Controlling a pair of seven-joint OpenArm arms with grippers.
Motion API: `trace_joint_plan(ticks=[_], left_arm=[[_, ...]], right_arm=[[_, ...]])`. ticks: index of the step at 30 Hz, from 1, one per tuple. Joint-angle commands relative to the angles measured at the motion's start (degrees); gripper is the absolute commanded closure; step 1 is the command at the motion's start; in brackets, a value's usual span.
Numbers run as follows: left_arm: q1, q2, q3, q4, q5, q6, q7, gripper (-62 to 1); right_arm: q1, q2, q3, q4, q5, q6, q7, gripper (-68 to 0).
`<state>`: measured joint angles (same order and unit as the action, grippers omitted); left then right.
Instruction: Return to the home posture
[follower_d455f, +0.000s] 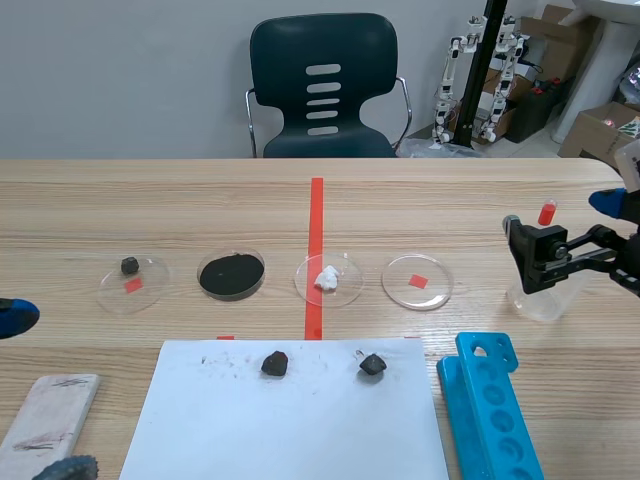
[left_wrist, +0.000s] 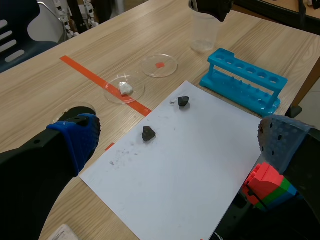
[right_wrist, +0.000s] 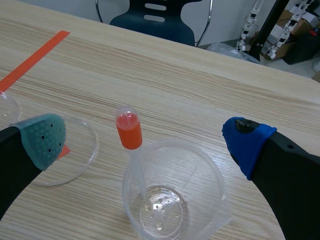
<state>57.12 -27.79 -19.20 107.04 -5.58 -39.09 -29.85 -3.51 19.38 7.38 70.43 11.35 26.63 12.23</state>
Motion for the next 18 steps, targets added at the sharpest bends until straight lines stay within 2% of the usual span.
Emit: trace_joint_plan(ticks=[1, 13, 18], left_arm=[[-0.17, 0.28, 0.0, 0.7, -0.74, -0.07, -0.74, -62.3], [-0.17, 0.28, 0.0, 0.7, -0.74, -0.07, -0.74, -62.3], [-0.17, 0.28, 0.0, 0.7, -0.74, -0.07, -0.74, -62.3]], right_arm=[[1.11, 0.46, 0.31, 0.7, 0.44, 0.02, 1.05, -67.9], [0.04, 0.46, 0.33, 1.49, 0.46, 0.04, 1.03, -67.9], [-4.2, 0.46, 0.33, 6.82, 0.68, 0.04, 1.03, -67.9]])
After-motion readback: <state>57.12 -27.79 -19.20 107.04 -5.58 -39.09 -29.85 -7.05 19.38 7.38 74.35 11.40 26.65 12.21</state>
